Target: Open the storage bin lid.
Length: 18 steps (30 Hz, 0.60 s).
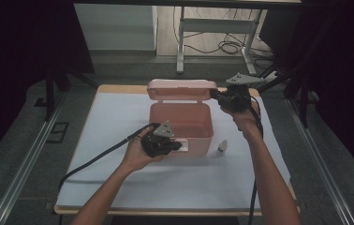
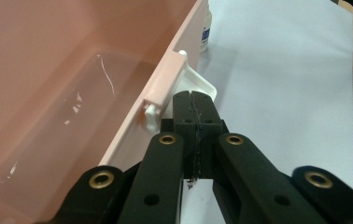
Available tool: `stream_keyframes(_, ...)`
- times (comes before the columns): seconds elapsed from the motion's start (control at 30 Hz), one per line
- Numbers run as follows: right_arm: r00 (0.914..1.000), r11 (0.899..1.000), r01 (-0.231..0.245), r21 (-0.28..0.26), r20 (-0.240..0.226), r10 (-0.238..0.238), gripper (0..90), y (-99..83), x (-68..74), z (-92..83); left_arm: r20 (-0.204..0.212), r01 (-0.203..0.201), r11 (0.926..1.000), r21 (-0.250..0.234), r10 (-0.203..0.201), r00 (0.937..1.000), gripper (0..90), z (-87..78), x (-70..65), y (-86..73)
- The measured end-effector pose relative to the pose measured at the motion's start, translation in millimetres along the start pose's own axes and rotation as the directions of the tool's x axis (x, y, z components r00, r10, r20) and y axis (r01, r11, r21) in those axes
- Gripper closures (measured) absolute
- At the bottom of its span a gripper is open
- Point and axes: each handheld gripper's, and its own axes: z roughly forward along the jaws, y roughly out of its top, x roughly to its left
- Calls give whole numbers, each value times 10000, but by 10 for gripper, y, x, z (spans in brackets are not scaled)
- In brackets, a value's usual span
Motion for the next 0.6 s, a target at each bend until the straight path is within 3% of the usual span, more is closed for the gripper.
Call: stream_keyframes(0.6, 9994, 9997, -243, 70, 263, 241, 899, 78, -117, 167, 28, -45, 10000, 53, 45, 10000, 900, -3, 8, 2)
